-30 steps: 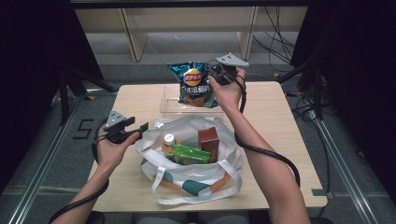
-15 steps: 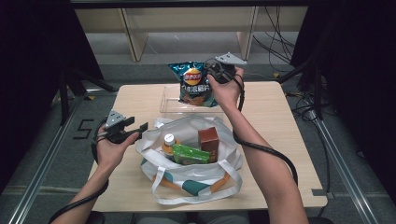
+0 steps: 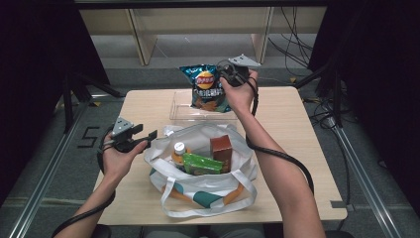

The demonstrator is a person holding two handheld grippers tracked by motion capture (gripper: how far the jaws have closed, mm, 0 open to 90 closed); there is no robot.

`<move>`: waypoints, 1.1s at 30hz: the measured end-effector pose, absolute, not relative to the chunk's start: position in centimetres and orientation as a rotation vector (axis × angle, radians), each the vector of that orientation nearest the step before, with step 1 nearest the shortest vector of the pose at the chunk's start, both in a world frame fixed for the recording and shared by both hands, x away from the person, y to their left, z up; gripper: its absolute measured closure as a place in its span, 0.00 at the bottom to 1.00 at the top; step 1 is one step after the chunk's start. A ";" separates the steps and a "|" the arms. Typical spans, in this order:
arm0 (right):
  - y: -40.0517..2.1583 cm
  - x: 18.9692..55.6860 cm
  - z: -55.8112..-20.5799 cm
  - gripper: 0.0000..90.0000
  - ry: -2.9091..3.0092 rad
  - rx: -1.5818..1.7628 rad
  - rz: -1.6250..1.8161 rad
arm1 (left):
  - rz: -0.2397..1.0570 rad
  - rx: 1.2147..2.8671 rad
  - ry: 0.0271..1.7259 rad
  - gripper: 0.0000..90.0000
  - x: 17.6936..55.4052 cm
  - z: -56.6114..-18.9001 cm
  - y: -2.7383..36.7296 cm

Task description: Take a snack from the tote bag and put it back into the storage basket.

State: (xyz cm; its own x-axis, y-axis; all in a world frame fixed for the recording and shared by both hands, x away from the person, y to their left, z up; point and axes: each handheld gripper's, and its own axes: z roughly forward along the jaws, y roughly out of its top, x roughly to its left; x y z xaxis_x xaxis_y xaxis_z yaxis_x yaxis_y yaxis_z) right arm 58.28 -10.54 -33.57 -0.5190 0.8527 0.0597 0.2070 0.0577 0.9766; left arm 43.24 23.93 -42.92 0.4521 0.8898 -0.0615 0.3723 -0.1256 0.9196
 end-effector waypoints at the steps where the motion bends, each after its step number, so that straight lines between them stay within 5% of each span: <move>1: -10.5 58.4 -33.6 1.00 1.777 1.053 1.490 | 0.652 1.708 1.096 0.39 43.2 -42.9 23.9; 33: -10.6 60.6 -35.1 1.00 1.777 1.130 1.495 | 0.650 1.706 1.096 0.39 43.2 -42.9 24.0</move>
